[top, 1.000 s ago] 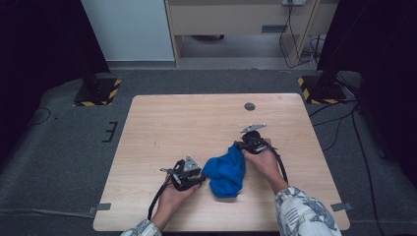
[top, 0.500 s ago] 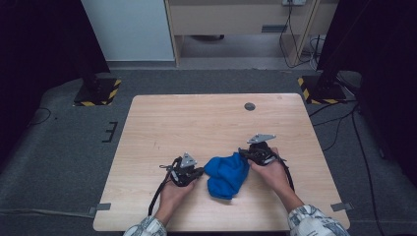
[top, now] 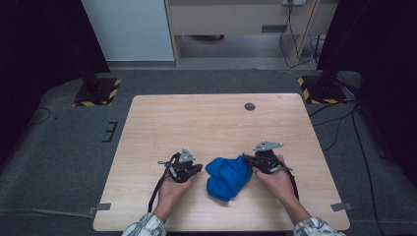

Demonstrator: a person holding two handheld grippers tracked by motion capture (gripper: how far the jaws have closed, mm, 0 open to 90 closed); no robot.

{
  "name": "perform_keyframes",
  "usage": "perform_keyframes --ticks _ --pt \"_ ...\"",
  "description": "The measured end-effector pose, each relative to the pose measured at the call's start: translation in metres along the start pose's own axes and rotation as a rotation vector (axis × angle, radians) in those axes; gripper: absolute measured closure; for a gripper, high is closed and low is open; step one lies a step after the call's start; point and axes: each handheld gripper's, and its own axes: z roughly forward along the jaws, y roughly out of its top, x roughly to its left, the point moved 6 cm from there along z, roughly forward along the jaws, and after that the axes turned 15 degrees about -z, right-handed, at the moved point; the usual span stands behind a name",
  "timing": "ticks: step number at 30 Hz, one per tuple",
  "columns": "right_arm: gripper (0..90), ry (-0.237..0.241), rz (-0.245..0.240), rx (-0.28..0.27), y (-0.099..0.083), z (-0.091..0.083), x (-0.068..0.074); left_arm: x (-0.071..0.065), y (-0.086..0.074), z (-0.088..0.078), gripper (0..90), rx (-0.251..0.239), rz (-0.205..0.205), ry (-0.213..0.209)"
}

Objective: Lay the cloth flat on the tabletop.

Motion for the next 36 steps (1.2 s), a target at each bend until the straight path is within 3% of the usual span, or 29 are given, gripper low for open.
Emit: perform_keyframes --ticks 11,14,15,16,19,20,22,25,29,33,36 --pt "87.4 0.009 0.010 -0.010 -0.002 -0.009 0.000 -0.004 0.005 -0.001 89.7 0.008 0.026 -0.011" --pt "87.2 0.012 0.013 0.002 -0.004 -0.008 -0.002 -0.002 0.005 0.008 83.1 0.016 -0.004 -0.024" --pt "87.1 0.014 0.013 0.004 -0.005 -0.007 -0.001 -0.002 0.006 0.011 76.1 0.013 -0.020 -0.024" --pt "87.1 0.014 0.013 0.004 -0.005 -0.007 -0.001 -0.002 0.007 0.012 76.1 0.009 -0.033 -0.026" --pt "87.0 0.019 0.013 0.002 -0.004 -0.006 0.002 -0.004 0.010 0.018 61.5 0.005 -0.092 -0.057" --pt "87.0 0.021 0.004 0.004 -0.003 -0.006 0.002 -0.006 0.012 0.019 60.3 -0.004 -0.099 -0.071" --pt "86.9 0.021 0.001 0.005 -0.003 -0.006 0.002 -0.007 0.013 0.021 54.2 -0.015 -0.090 -0.062" --pt "86.8 0.021 0.006 0.004 -0.003 -0.006 0.001 -0.006 0.009 0.027 52.4 0.018 -0.082 -0.042" --pt "86.7 0.020 0.005 0.003 -0.003 -0.009 0.000 -0.007 0.006 0.029 51.1 0.023 -0.074 -0.045" --pt "86.5 0.015 0.009 0.003 -0.005 -0.011 -0.003 -0.013 0.003 0.030 54.2 0.005 -0.016 -0.021" --pt "86.3 0.011 0.012 -0.001 -0.006 -0.013 -0.004 -0.019 -0.001 0.030 62.7 -0.007 0.022 -0.003"
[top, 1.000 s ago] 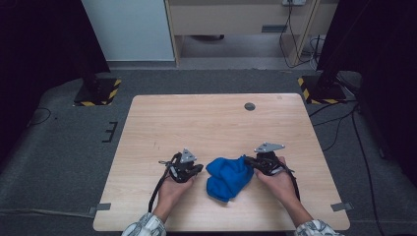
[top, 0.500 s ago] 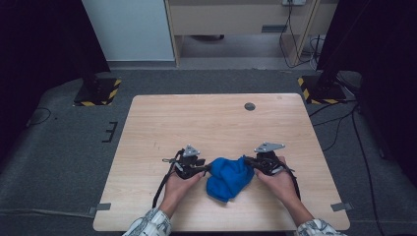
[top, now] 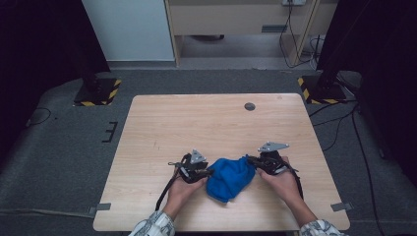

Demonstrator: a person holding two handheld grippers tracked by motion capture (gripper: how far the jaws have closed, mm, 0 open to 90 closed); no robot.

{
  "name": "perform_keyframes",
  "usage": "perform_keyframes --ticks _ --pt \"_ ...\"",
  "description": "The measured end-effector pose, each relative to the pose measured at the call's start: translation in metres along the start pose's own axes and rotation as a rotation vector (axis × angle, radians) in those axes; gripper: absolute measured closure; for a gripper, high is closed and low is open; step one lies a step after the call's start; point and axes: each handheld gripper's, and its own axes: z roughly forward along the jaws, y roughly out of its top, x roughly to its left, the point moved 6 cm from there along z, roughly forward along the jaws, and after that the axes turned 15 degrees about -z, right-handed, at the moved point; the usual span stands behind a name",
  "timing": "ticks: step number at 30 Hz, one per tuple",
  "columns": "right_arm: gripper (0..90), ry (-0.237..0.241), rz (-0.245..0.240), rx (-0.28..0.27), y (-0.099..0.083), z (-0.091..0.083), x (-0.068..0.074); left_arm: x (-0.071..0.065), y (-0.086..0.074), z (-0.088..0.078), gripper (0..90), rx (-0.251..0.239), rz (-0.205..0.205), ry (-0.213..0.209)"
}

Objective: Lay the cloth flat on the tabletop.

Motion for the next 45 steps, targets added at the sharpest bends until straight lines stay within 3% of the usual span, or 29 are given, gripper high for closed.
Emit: perform_keyframes --ticks 2,5,8,16,25,32,45 --pt "86.3 -0.003 0.007 0.005 -0.003 -0.001 -0.001 -0.004 -0.001 0.000 73.7 0.011 0.019 0.004" --pt "86.4 -0.004 0.012 0.003 -0.003 -0.002 -0.001 -0.008 -0.002 0.000 80.0 0.026 0.024 0.001" --pt "86.8 -0.002 0.007 -0.011 0.000 -0.004 0.000 -0.006 -0.002 -0.001 87.3 0.025 -0.027 -0.017" --pt "87.0 -0.007 0.003 -0.049 0.011 -0.014 -0.002 -0.001 0.009 -0.017 87.7 -0.029 -0.049 -0.033" --pt "87.3 -0.008 -0.010 -0.101 0.030 -0.030 -0.002 0.004 0.031 -0.045 88.0 -0.073 -0.038 -0.036" --pt "87.4 -0.010 -0.033 -0.127 0.046 -0.041 -0.003 0.008 0.044 -0.061 88.0 -0.109 -0.048 -0.036" --pt "87.5 -0.014 -0.054 -0.174 0.066 -0.060 -0.004 0.008 0.069 -0.087 88.1 -0.164 -0.026 -0.033"
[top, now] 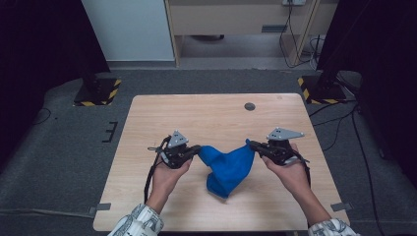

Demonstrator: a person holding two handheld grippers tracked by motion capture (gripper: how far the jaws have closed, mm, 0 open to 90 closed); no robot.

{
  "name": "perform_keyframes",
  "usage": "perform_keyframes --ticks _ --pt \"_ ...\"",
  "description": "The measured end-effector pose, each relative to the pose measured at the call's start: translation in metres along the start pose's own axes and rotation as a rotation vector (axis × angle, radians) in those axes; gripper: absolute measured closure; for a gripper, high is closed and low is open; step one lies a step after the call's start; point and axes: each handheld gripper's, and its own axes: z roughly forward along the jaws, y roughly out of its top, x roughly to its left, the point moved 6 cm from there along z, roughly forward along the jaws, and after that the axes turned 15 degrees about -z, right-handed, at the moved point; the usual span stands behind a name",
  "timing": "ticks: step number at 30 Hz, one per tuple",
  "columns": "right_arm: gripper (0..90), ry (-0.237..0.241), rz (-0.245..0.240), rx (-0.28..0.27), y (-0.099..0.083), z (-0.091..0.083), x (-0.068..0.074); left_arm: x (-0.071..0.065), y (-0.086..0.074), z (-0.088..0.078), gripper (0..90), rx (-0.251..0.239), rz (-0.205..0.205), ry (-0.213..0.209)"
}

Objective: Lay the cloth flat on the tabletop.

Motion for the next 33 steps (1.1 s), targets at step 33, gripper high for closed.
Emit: perform_keyframes --ticks 33 --pt "87.7 -0.049 -0.026 -0.079 0.036 -0.041 -0.009 -0.009 0.034 -0.032 88.1 -0.064 0.026 0.007"
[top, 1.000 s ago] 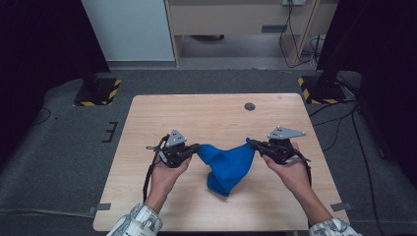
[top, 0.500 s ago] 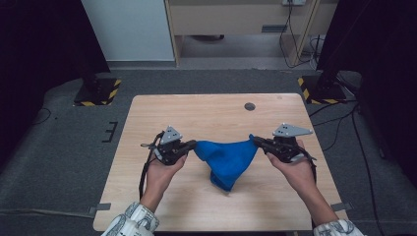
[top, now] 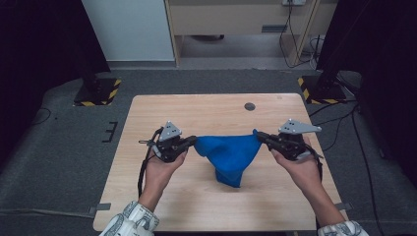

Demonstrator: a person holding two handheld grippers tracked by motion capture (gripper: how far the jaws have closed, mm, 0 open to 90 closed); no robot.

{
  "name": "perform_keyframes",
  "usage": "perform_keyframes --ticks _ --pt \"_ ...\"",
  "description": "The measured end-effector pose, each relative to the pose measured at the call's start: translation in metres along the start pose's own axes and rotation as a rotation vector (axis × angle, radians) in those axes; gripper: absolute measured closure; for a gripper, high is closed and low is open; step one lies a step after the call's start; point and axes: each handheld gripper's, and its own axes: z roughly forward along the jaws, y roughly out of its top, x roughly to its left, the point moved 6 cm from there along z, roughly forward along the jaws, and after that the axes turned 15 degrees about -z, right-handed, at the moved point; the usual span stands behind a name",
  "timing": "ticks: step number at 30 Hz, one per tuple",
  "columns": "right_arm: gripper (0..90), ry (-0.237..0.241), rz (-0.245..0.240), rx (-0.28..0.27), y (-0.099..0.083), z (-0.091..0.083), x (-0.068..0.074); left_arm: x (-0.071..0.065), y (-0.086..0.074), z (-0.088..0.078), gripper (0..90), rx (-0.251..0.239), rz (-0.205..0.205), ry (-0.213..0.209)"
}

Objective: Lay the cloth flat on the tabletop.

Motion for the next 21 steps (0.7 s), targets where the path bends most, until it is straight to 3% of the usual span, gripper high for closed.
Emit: perform_keyframes --ticks 21 --pt "87.7 -0.015 -0.012 -0.013 0.009 -0.010 -0.005 -0.001 0.016 -0.021 88.1 -0.036 0.018 0.002"
